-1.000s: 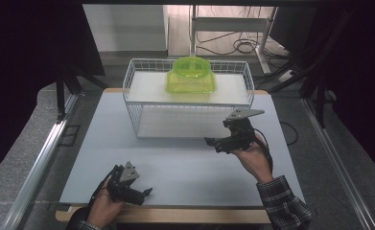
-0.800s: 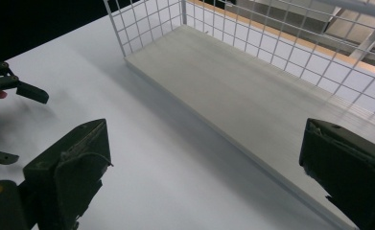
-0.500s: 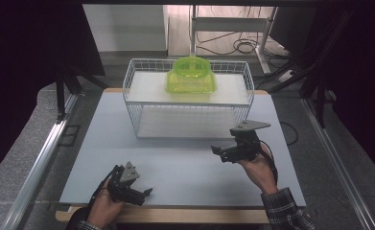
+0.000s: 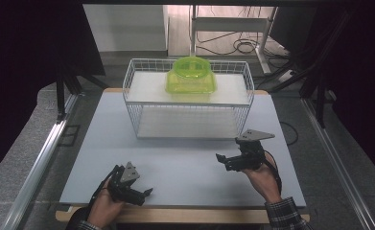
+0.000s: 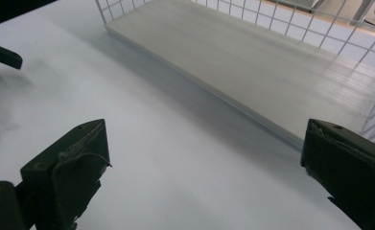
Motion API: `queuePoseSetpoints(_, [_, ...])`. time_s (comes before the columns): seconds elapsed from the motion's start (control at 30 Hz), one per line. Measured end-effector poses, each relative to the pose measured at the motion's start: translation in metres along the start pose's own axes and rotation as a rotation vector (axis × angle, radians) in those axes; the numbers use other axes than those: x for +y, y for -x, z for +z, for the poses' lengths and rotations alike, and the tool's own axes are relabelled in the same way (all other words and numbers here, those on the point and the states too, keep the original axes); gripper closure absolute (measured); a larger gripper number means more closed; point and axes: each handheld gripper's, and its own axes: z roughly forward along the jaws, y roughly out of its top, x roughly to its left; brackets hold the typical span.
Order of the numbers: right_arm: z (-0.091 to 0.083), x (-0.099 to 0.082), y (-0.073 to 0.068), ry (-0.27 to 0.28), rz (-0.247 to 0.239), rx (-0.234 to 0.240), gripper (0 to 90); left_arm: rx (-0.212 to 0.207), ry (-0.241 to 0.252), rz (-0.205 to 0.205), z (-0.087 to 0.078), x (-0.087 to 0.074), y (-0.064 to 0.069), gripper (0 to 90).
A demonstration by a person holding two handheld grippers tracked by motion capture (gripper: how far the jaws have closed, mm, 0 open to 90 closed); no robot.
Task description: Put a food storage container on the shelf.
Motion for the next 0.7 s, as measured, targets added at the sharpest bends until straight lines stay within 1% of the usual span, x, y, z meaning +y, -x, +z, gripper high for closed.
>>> queuePoseSetpoints(0.13, [0.0,-0.009,0.001,-0.016,0.012,-0.001,3.2,0.001,0.002,0.002,0.0,0.0,0.0,1.6])
queuePoseSetpoints(0.3, [0.002,-0.021,0.002,-0.032,0.025,-0.015,1.8,0.0,0.002,0.001,0.0,0.0,0.0,1.6])
queuePoseSetpoints(0.57, [0.003,-0.038,0.004,-0.049,0.033,-0.034,0.4,-0.001,0.001,0.002,0.0,0.0,0.0,1.6])
queuePoseSetpoints(0.7, [0.006,-0.048,0.005,-0.074,0.033,-0.037,0.3,0.001,0.002,0.003,0.001,0.0,0.001,1.5])
